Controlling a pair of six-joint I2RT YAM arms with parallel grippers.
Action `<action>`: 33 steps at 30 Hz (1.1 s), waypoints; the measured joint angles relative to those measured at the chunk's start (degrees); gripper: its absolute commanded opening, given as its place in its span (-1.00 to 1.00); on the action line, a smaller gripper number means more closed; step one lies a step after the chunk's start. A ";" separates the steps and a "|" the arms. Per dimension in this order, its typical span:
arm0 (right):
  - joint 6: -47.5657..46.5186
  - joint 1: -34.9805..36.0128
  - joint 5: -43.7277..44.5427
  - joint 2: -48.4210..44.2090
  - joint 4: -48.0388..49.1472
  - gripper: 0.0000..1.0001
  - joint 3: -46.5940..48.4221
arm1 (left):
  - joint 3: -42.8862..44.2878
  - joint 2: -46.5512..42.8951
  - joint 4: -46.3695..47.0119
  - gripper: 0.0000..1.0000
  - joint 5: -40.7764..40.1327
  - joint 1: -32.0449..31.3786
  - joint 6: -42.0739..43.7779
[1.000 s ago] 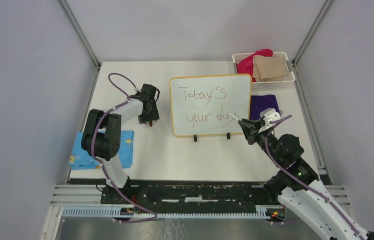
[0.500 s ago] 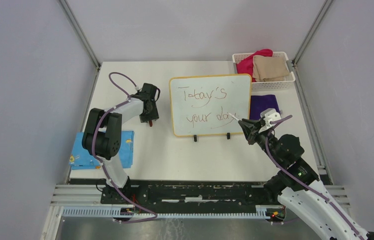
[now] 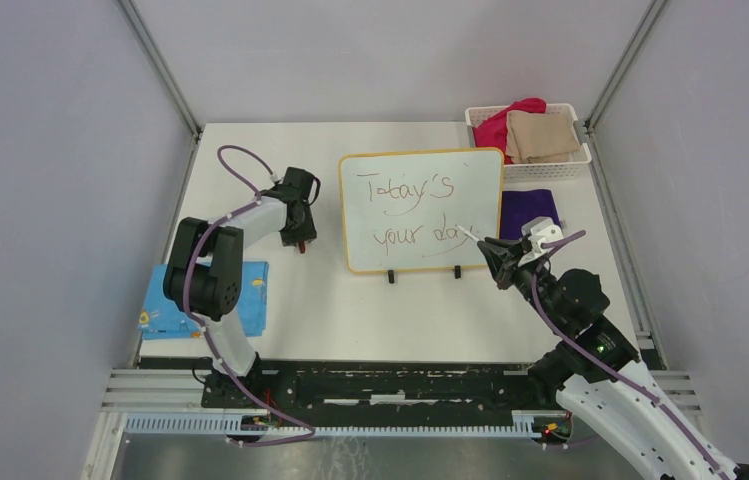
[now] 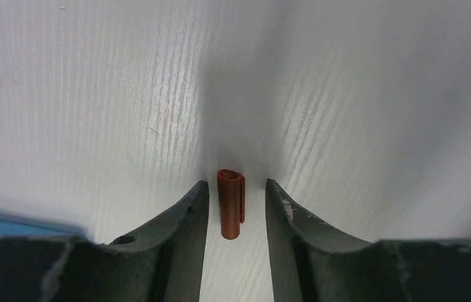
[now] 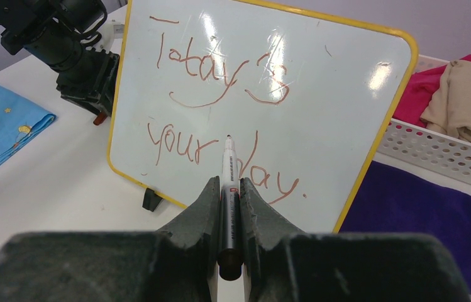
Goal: Write a sentence on the whiteboard
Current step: Close the whiteboard marker at the center of the board.
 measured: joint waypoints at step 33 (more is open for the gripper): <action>0.04 0.00 0.00 0.22 0.00 -1.00 0.00 | -2.19 -1.68 0.00 -0.96 0.07 -0.04 0.11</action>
